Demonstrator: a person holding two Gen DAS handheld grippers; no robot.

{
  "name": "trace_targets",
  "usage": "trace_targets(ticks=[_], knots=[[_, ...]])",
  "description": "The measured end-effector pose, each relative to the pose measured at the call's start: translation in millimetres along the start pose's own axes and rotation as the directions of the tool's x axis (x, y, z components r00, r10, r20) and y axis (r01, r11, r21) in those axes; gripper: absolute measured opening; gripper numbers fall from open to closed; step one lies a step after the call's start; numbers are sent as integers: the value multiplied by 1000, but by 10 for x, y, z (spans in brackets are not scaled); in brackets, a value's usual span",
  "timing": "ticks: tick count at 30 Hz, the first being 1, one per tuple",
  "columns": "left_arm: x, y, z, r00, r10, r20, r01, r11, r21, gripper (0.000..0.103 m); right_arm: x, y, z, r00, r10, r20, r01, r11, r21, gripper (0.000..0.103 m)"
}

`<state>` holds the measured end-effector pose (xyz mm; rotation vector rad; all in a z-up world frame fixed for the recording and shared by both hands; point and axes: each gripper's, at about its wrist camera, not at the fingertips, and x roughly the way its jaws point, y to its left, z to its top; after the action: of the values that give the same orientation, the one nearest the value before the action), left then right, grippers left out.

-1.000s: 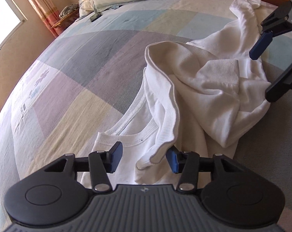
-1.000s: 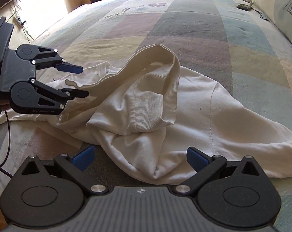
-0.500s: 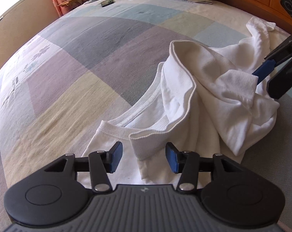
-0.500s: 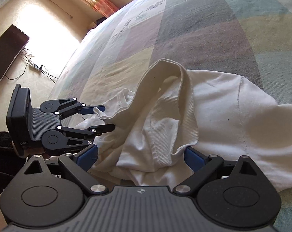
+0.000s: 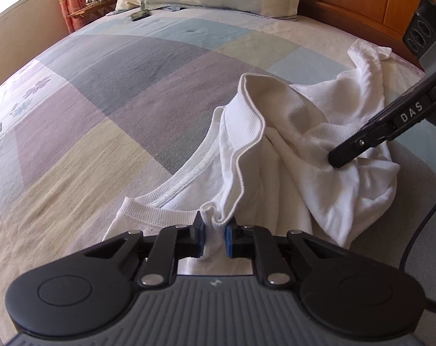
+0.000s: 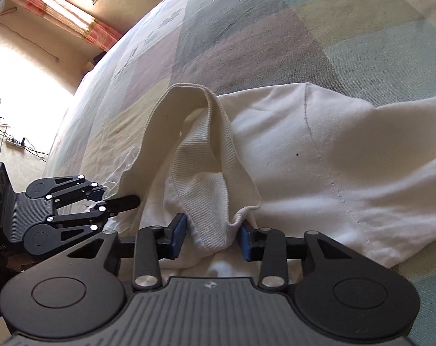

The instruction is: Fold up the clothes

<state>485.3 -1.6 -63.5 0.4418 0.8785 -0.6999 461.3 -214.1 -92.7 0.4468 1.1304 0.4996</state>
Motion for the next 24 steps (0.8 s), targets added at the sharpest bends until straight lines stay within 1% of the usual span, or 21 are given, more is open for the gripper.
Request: trace_targets(ticks=[1, 5, 8, 10, 12, 14, 17, 20, 24], knots=[[-42, -1, 1, 1000, 1, 7, -1, 1000, 1, 10, -9, 16, -2, 1000, -15, 5, 15, 1000, -8, 24], [-313, -2, -6, 999, -8, 38, 8, 1000, -3, 9, -168, 141, -17, 999, -27, 34, 30, 996, -81, 19], [-552, -45, -26, 999, -19, 40, 17, 999, 43, 9, -363, 258, -7, 999, -23, 27, 27, 985, -173, 18], [-711, -126, -71, 999, -19, 27, 16, 995, 98, 9, -518, 356, -6, 999, -32, 13, 34, 965, -262, 17], [-847, -259, -150, 1000, -22, -3, 22, 985, 172, 9, -658, 482, -40, 998, -60, 2, 56, 923, -381, 17], [-999, -377, -243, 998, -46, -34, 52, 976, 211, 9, -783, 590, -94, 995, -103, -16, 82, 869, -489, 17], [-1218, -570, -394, 994, -74, -80, 92, 961, 262, 9, -918, 711, -193, 990, -121, -70, 57, 806, -589, 16], [-1414, -784, -560, 987, -100, -128, 135, 943, 305, 9, -1065, 813, -359, 981, -143, -129, 18, 736, -677, 16], [-1649, -1044, -798, 962, -182, -203, 238, 922, 305, 9, -1215, 879, -616, 958, -160, -236, -59, 698, -713, 16]])
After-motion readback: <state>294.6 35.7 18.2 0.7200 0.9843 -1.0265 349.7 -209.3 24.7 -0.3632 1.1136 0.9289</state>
